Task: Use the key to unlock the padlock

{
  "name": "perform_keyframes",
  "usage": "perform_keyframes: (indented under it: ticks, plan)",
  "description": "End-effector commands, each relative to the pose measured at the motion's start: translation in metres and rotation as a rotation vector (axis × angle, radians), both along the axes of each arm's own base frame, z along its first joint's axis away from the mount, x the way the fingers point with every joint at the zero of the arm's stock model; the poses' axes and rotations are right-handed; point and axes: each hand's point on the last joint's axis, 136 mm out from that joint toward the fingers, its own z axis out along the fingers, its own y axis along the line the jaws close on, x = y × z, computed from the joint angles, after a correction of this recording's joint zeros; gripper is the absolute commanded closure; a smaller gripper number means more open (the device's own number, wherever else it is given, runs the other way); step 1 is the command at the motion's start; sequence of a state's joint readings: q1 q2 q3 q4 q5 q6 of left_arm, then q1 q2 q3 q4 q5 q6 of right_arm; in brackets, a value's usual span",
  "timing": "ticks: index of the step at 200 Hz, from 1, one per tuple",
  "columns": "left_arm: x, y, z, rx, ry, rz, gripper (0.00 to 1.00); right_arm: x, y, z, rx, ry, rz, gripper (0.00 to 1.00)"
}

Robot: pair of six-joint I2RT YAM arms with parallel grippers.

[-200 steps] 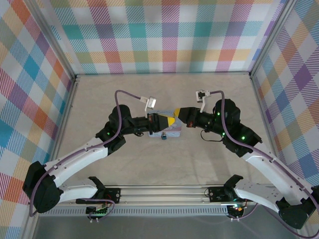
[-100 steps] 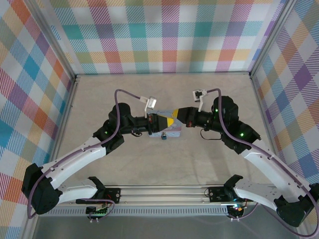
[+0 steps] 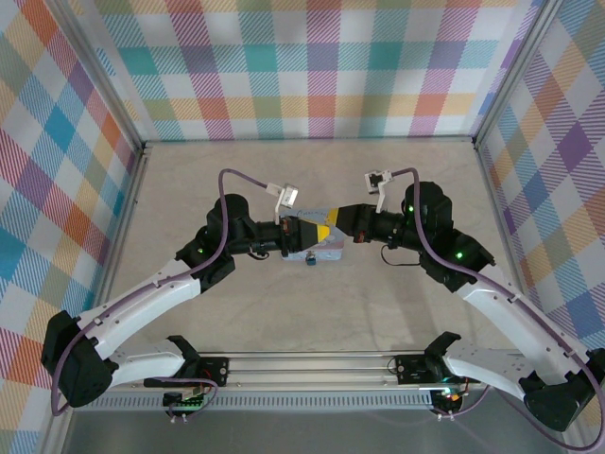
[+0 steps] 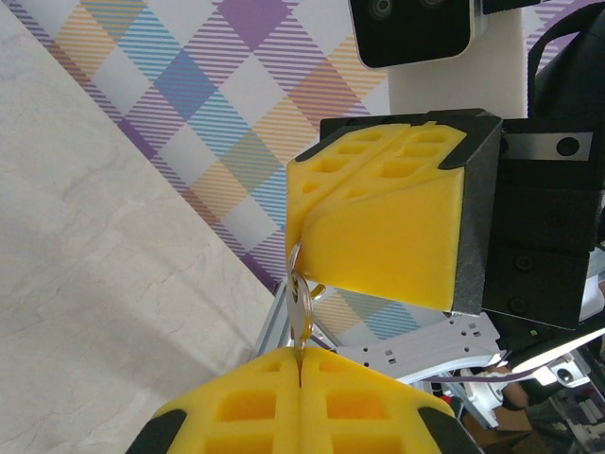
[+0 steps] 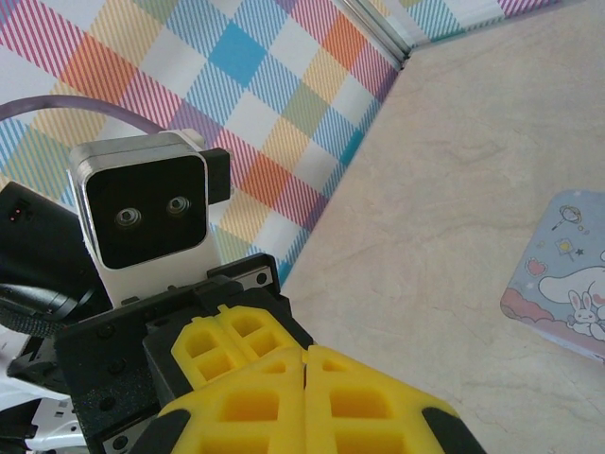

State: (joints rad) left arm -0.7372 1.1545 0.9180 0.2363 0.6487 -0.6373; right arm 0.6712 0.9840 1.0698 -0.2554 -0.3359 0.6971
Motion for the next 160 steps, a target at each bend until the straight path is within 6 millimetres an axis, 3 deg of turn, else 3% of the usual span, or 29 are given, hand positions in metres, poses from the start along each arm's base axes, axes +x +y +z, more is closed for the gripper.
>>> perform_keyframes:
  ticks: [1, 20, 34, 78, 95, 101, 123, 136, 160]
  plan:
    - [0.006, 0.001, 0.014, -0.019, -0.04, 0.02, 1.0, -0.019, 0.0, 0.016, 0.019, -0.032, 0.079, 0.95]
    - [0.003, 0.003, 0.014, -0.014, -0.043, 0.014, 1.0, -0.02, -0.001, 0.017, 0.017, -0.037, 0.081, 0.95]
    - [0.002, 0.005, 0.015, -0.011, -0.048, 0.021, 0.87, -0.02, 0.0, 0.017, 0.018, -0.034, 0.09, 0.95]
    - [-0.001, 0.008, 0.022, -0.022, -0.072, 0.019, 0.93, -0.02, 0.004, 0.017, 0.033, -0.025, 0.11, 0.95]
    - [0.0, 0.008, 0.023, -0.017, -0.073, 0.023, 0.74, -0.021, 0.005, 0.016, 0.031, -0.02, 0.117, 0.95]
    - [0.0, 0.008, 0.023, -0.017, -0.073, 0.026, 0.72, -0.021, 0.005, 0.015, 0.03, -0.017, 0.119, 0.95]
    - [0.0, 0.008, 0.023, -0.017, -0.076, 0.03, 0.8, -0.022, 0.006, 0.014, 0.032, -0.013, 0.126, 0.95]
    - [-0.001, 0.008, 0.025, -0.023, -0.082, 0.021, 1.0, -0.023, 0.005, 0.014, 0.032, -0.013, 0.126, 0.95]
    - [0.0, 0.007, 0.025, -0.02, -0.079, 0.024, 1.0, -0.023, 0.005, 0.014, 0.032, -0.013, 0.127, 0.95]
